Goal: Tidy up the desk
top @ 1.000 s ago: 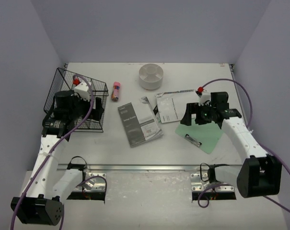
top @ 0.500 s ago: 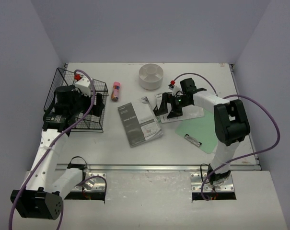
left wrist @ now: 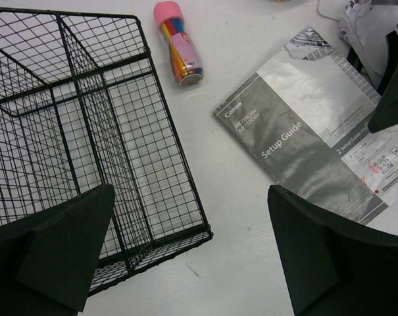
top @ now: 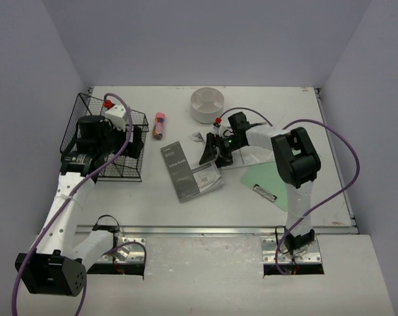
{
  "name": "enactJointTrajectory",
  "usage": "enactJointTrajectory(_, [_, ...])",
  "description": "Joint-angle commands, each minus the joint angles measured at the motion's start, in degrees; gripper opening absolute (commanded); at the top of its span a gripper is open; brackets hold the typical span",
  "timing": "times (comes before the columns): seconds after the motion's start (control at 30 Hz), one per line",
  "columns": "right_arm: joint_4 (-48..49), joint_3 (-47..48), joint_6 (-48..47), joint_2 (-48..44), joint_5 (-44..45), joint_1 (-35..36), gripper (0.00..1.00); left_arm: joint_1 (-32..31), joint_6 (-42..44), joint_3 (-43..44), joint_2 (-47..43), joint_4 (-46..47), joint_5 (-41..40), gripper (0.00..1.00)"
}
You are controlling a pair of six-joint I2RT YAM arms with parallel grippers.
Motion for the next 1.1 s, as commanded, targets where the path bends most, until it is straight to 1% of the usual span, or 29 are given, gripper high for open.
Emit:
enactJointTrajectory(0.0, [3.63,2.65,-0.1,3.98,0.19,0.47,0.92,-0.67,0.69,2.98,0.53,2.83,0.11,1.0])
enactJointTrajectory(0.03, [3.81,2.64,0.15,4.49,-0.14,0.47,0.91,-0.67,0.71,3.0,0.71,2.91,0.09,1.0])
enactJointTrajectory(0.13, [6.56,2.58,1.93,6.99,-5.58,0.47,0.81,-0.67,0.95,3.21,1.35,3.17,-0.15,1.0])
enactJointTrajectory(0.27, [7.7,3.91,4.28,10.17,-10.06,0.48,0.64,-0.68,0.87,3.34,2.09,3.42,-0.25,1.0])
enactJointTrajectory(0.37, [8.35,4.4,4.95,11.33,-11.47,0.48,0.4,-0.76,1.03,3.51,2.42,3.51,-0.33,1.0])
enactJointTrajectory(0.43, [8.47,4.55,5.15,11.47,-12.54,0.47,0.3,-0.76,1.13,3.51,2.52,3.51,-0.5,1.0])
enactJointTrajectory(0.5, [8.53,4.52,5.15,10.73,-13.87,0.47,0.17,-0.76,1.26,3.58,2.59,3.58,-0.7,1.0])
enactJointTrajectory(0.57, [8.87,4.1,5.1,9.78,-14.86,0.47,0.06,-0.76,1.31,3.6,2.74,3.65,-0.86,1.0])
enactJointTrajectory(0.6, [9.6,3.54,5.02,8.32,-15.87,0.47,0.02,-0.74,1.18,3.66,2.87,3.71,-0.66,1.0])
enactJointTrajectory(0.67, [11.51,2.13,4.85,5.49,-17.81,0.47,0.0,-0.71,0.62,4.06,3.27,3.74,0.13,1.0])
enactJointTrajectory(0.73, [12.99,0.89,4.82,3.13,-19.43,0.47,0.0,-0.76,-0.09,4.82,3.7,3.56,1.39,1.0])
enactJointTrajectory(0.8, [16.52,-0.5,5.74,-0.79,-22.11,0.46,0.0,-0.76,-1.45,6.23,4.25,3.13,3.86,1.0])
enactJointTrajectory(0.9, [23.95,-1.33,8.14,-5.05,-26.03,0.47,0.0,-0.74,-3.19,8.57,5.08,2.55,8.29,1.0])
enactJointTrajectory(0.97, [28.69,-1.64,11.76,-8.2,-28.06,0.47,0.0,-0.76,-4.74,11.08,5.62,2.17,10.86,1.0])
enactJointTrajectory(1.07, [35.8,-1.67,14.85,-11.27,-30.19,0.47,0.0,-0.76,-7.2,13.2,5.77,2.07,14.98,1.0])
